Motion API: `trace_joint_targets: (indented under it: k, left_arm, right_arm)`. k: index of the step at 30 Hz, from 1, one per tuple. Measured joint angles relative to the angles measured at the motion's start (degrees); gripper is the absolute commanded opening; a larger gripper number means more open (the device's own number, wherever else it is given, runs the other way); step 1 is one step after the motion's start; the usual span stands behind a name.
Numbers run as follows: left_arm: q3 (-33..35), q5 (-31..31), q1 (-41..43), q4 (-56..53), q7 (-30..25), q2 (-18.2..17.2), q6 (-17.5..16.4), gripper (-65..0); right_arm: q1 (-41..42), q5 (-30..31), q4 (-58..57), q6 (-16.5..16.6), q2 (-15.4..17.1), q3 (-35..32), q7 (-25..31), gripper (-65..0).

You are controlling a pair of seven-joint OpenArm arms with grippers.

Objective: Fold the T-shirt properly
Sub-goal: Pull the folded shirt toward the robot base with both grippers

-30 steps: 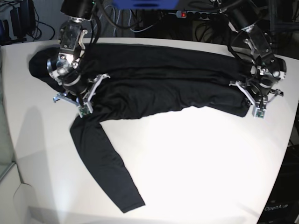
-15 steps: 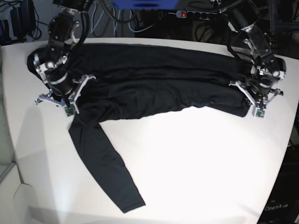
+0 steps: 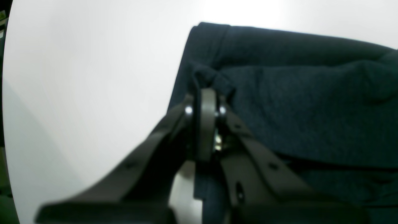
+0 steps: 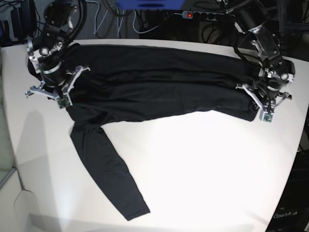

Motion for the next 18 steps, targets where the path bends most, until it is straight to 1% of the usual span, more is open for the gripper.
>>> trace_joint_targets:
  k: [2, 7, 8, 11, 13, 15, 18]
  left_arm:
    - [0.00, 0.02, 0.00, 0.00, 0.00, -0.07, 0.02, -65.0]
    - [-0.02, 0.02, 0.00, 0.00, -0.02, -0.20, 0.02, -65.0]
    - [-0.02, 0.02, 0.02, 0.00, 0.00, -0.26, 0.02, -65.0]
    - [-0.02, 0.00, 0.00, 0.00, -0.20, -0.24, 0.00, -65.0]
    - [-0.02, 0.02, 0.00, 0.00, -0.20, -0.26, 0.02, -65.0]
    - [-0.02, 0.00, 0.02, 0.00, -0.20, -0.26, 0.02, -65.0]
    - [-0.02, 0.00, 0.02, 0.00, -0.20, -0.24, 0.02, -65.0]
  right_arm:
    - [-0.22, -0.11, -0.02, 0.02, -0.04, 1.88, -0.15, -65.0]
    - [0.11, -0.20, -0.02, 0.00, -0.63, 9.94, 3.54, -65.0]
    - [0.07, -0.15, -0.02, 0.00, -1.16, 11.28, 4.92, -65.0]
    - [-0.85, -0.04, -0.15, 0.02, -1.42, 14.10, 8.50, -65.0]
    - [-2.60, -0.09, -0.13, -0.13, -1.70, 14.91, 10.64, -65.0]
    - [-4.59, -0.39, -0.15, -0.07, -3.19, 15.15, 12.90, -65.0]
    - [-7.72, -0.59, -0.24, 0.07, -3.98, 15.02, 17.62, -65.0]
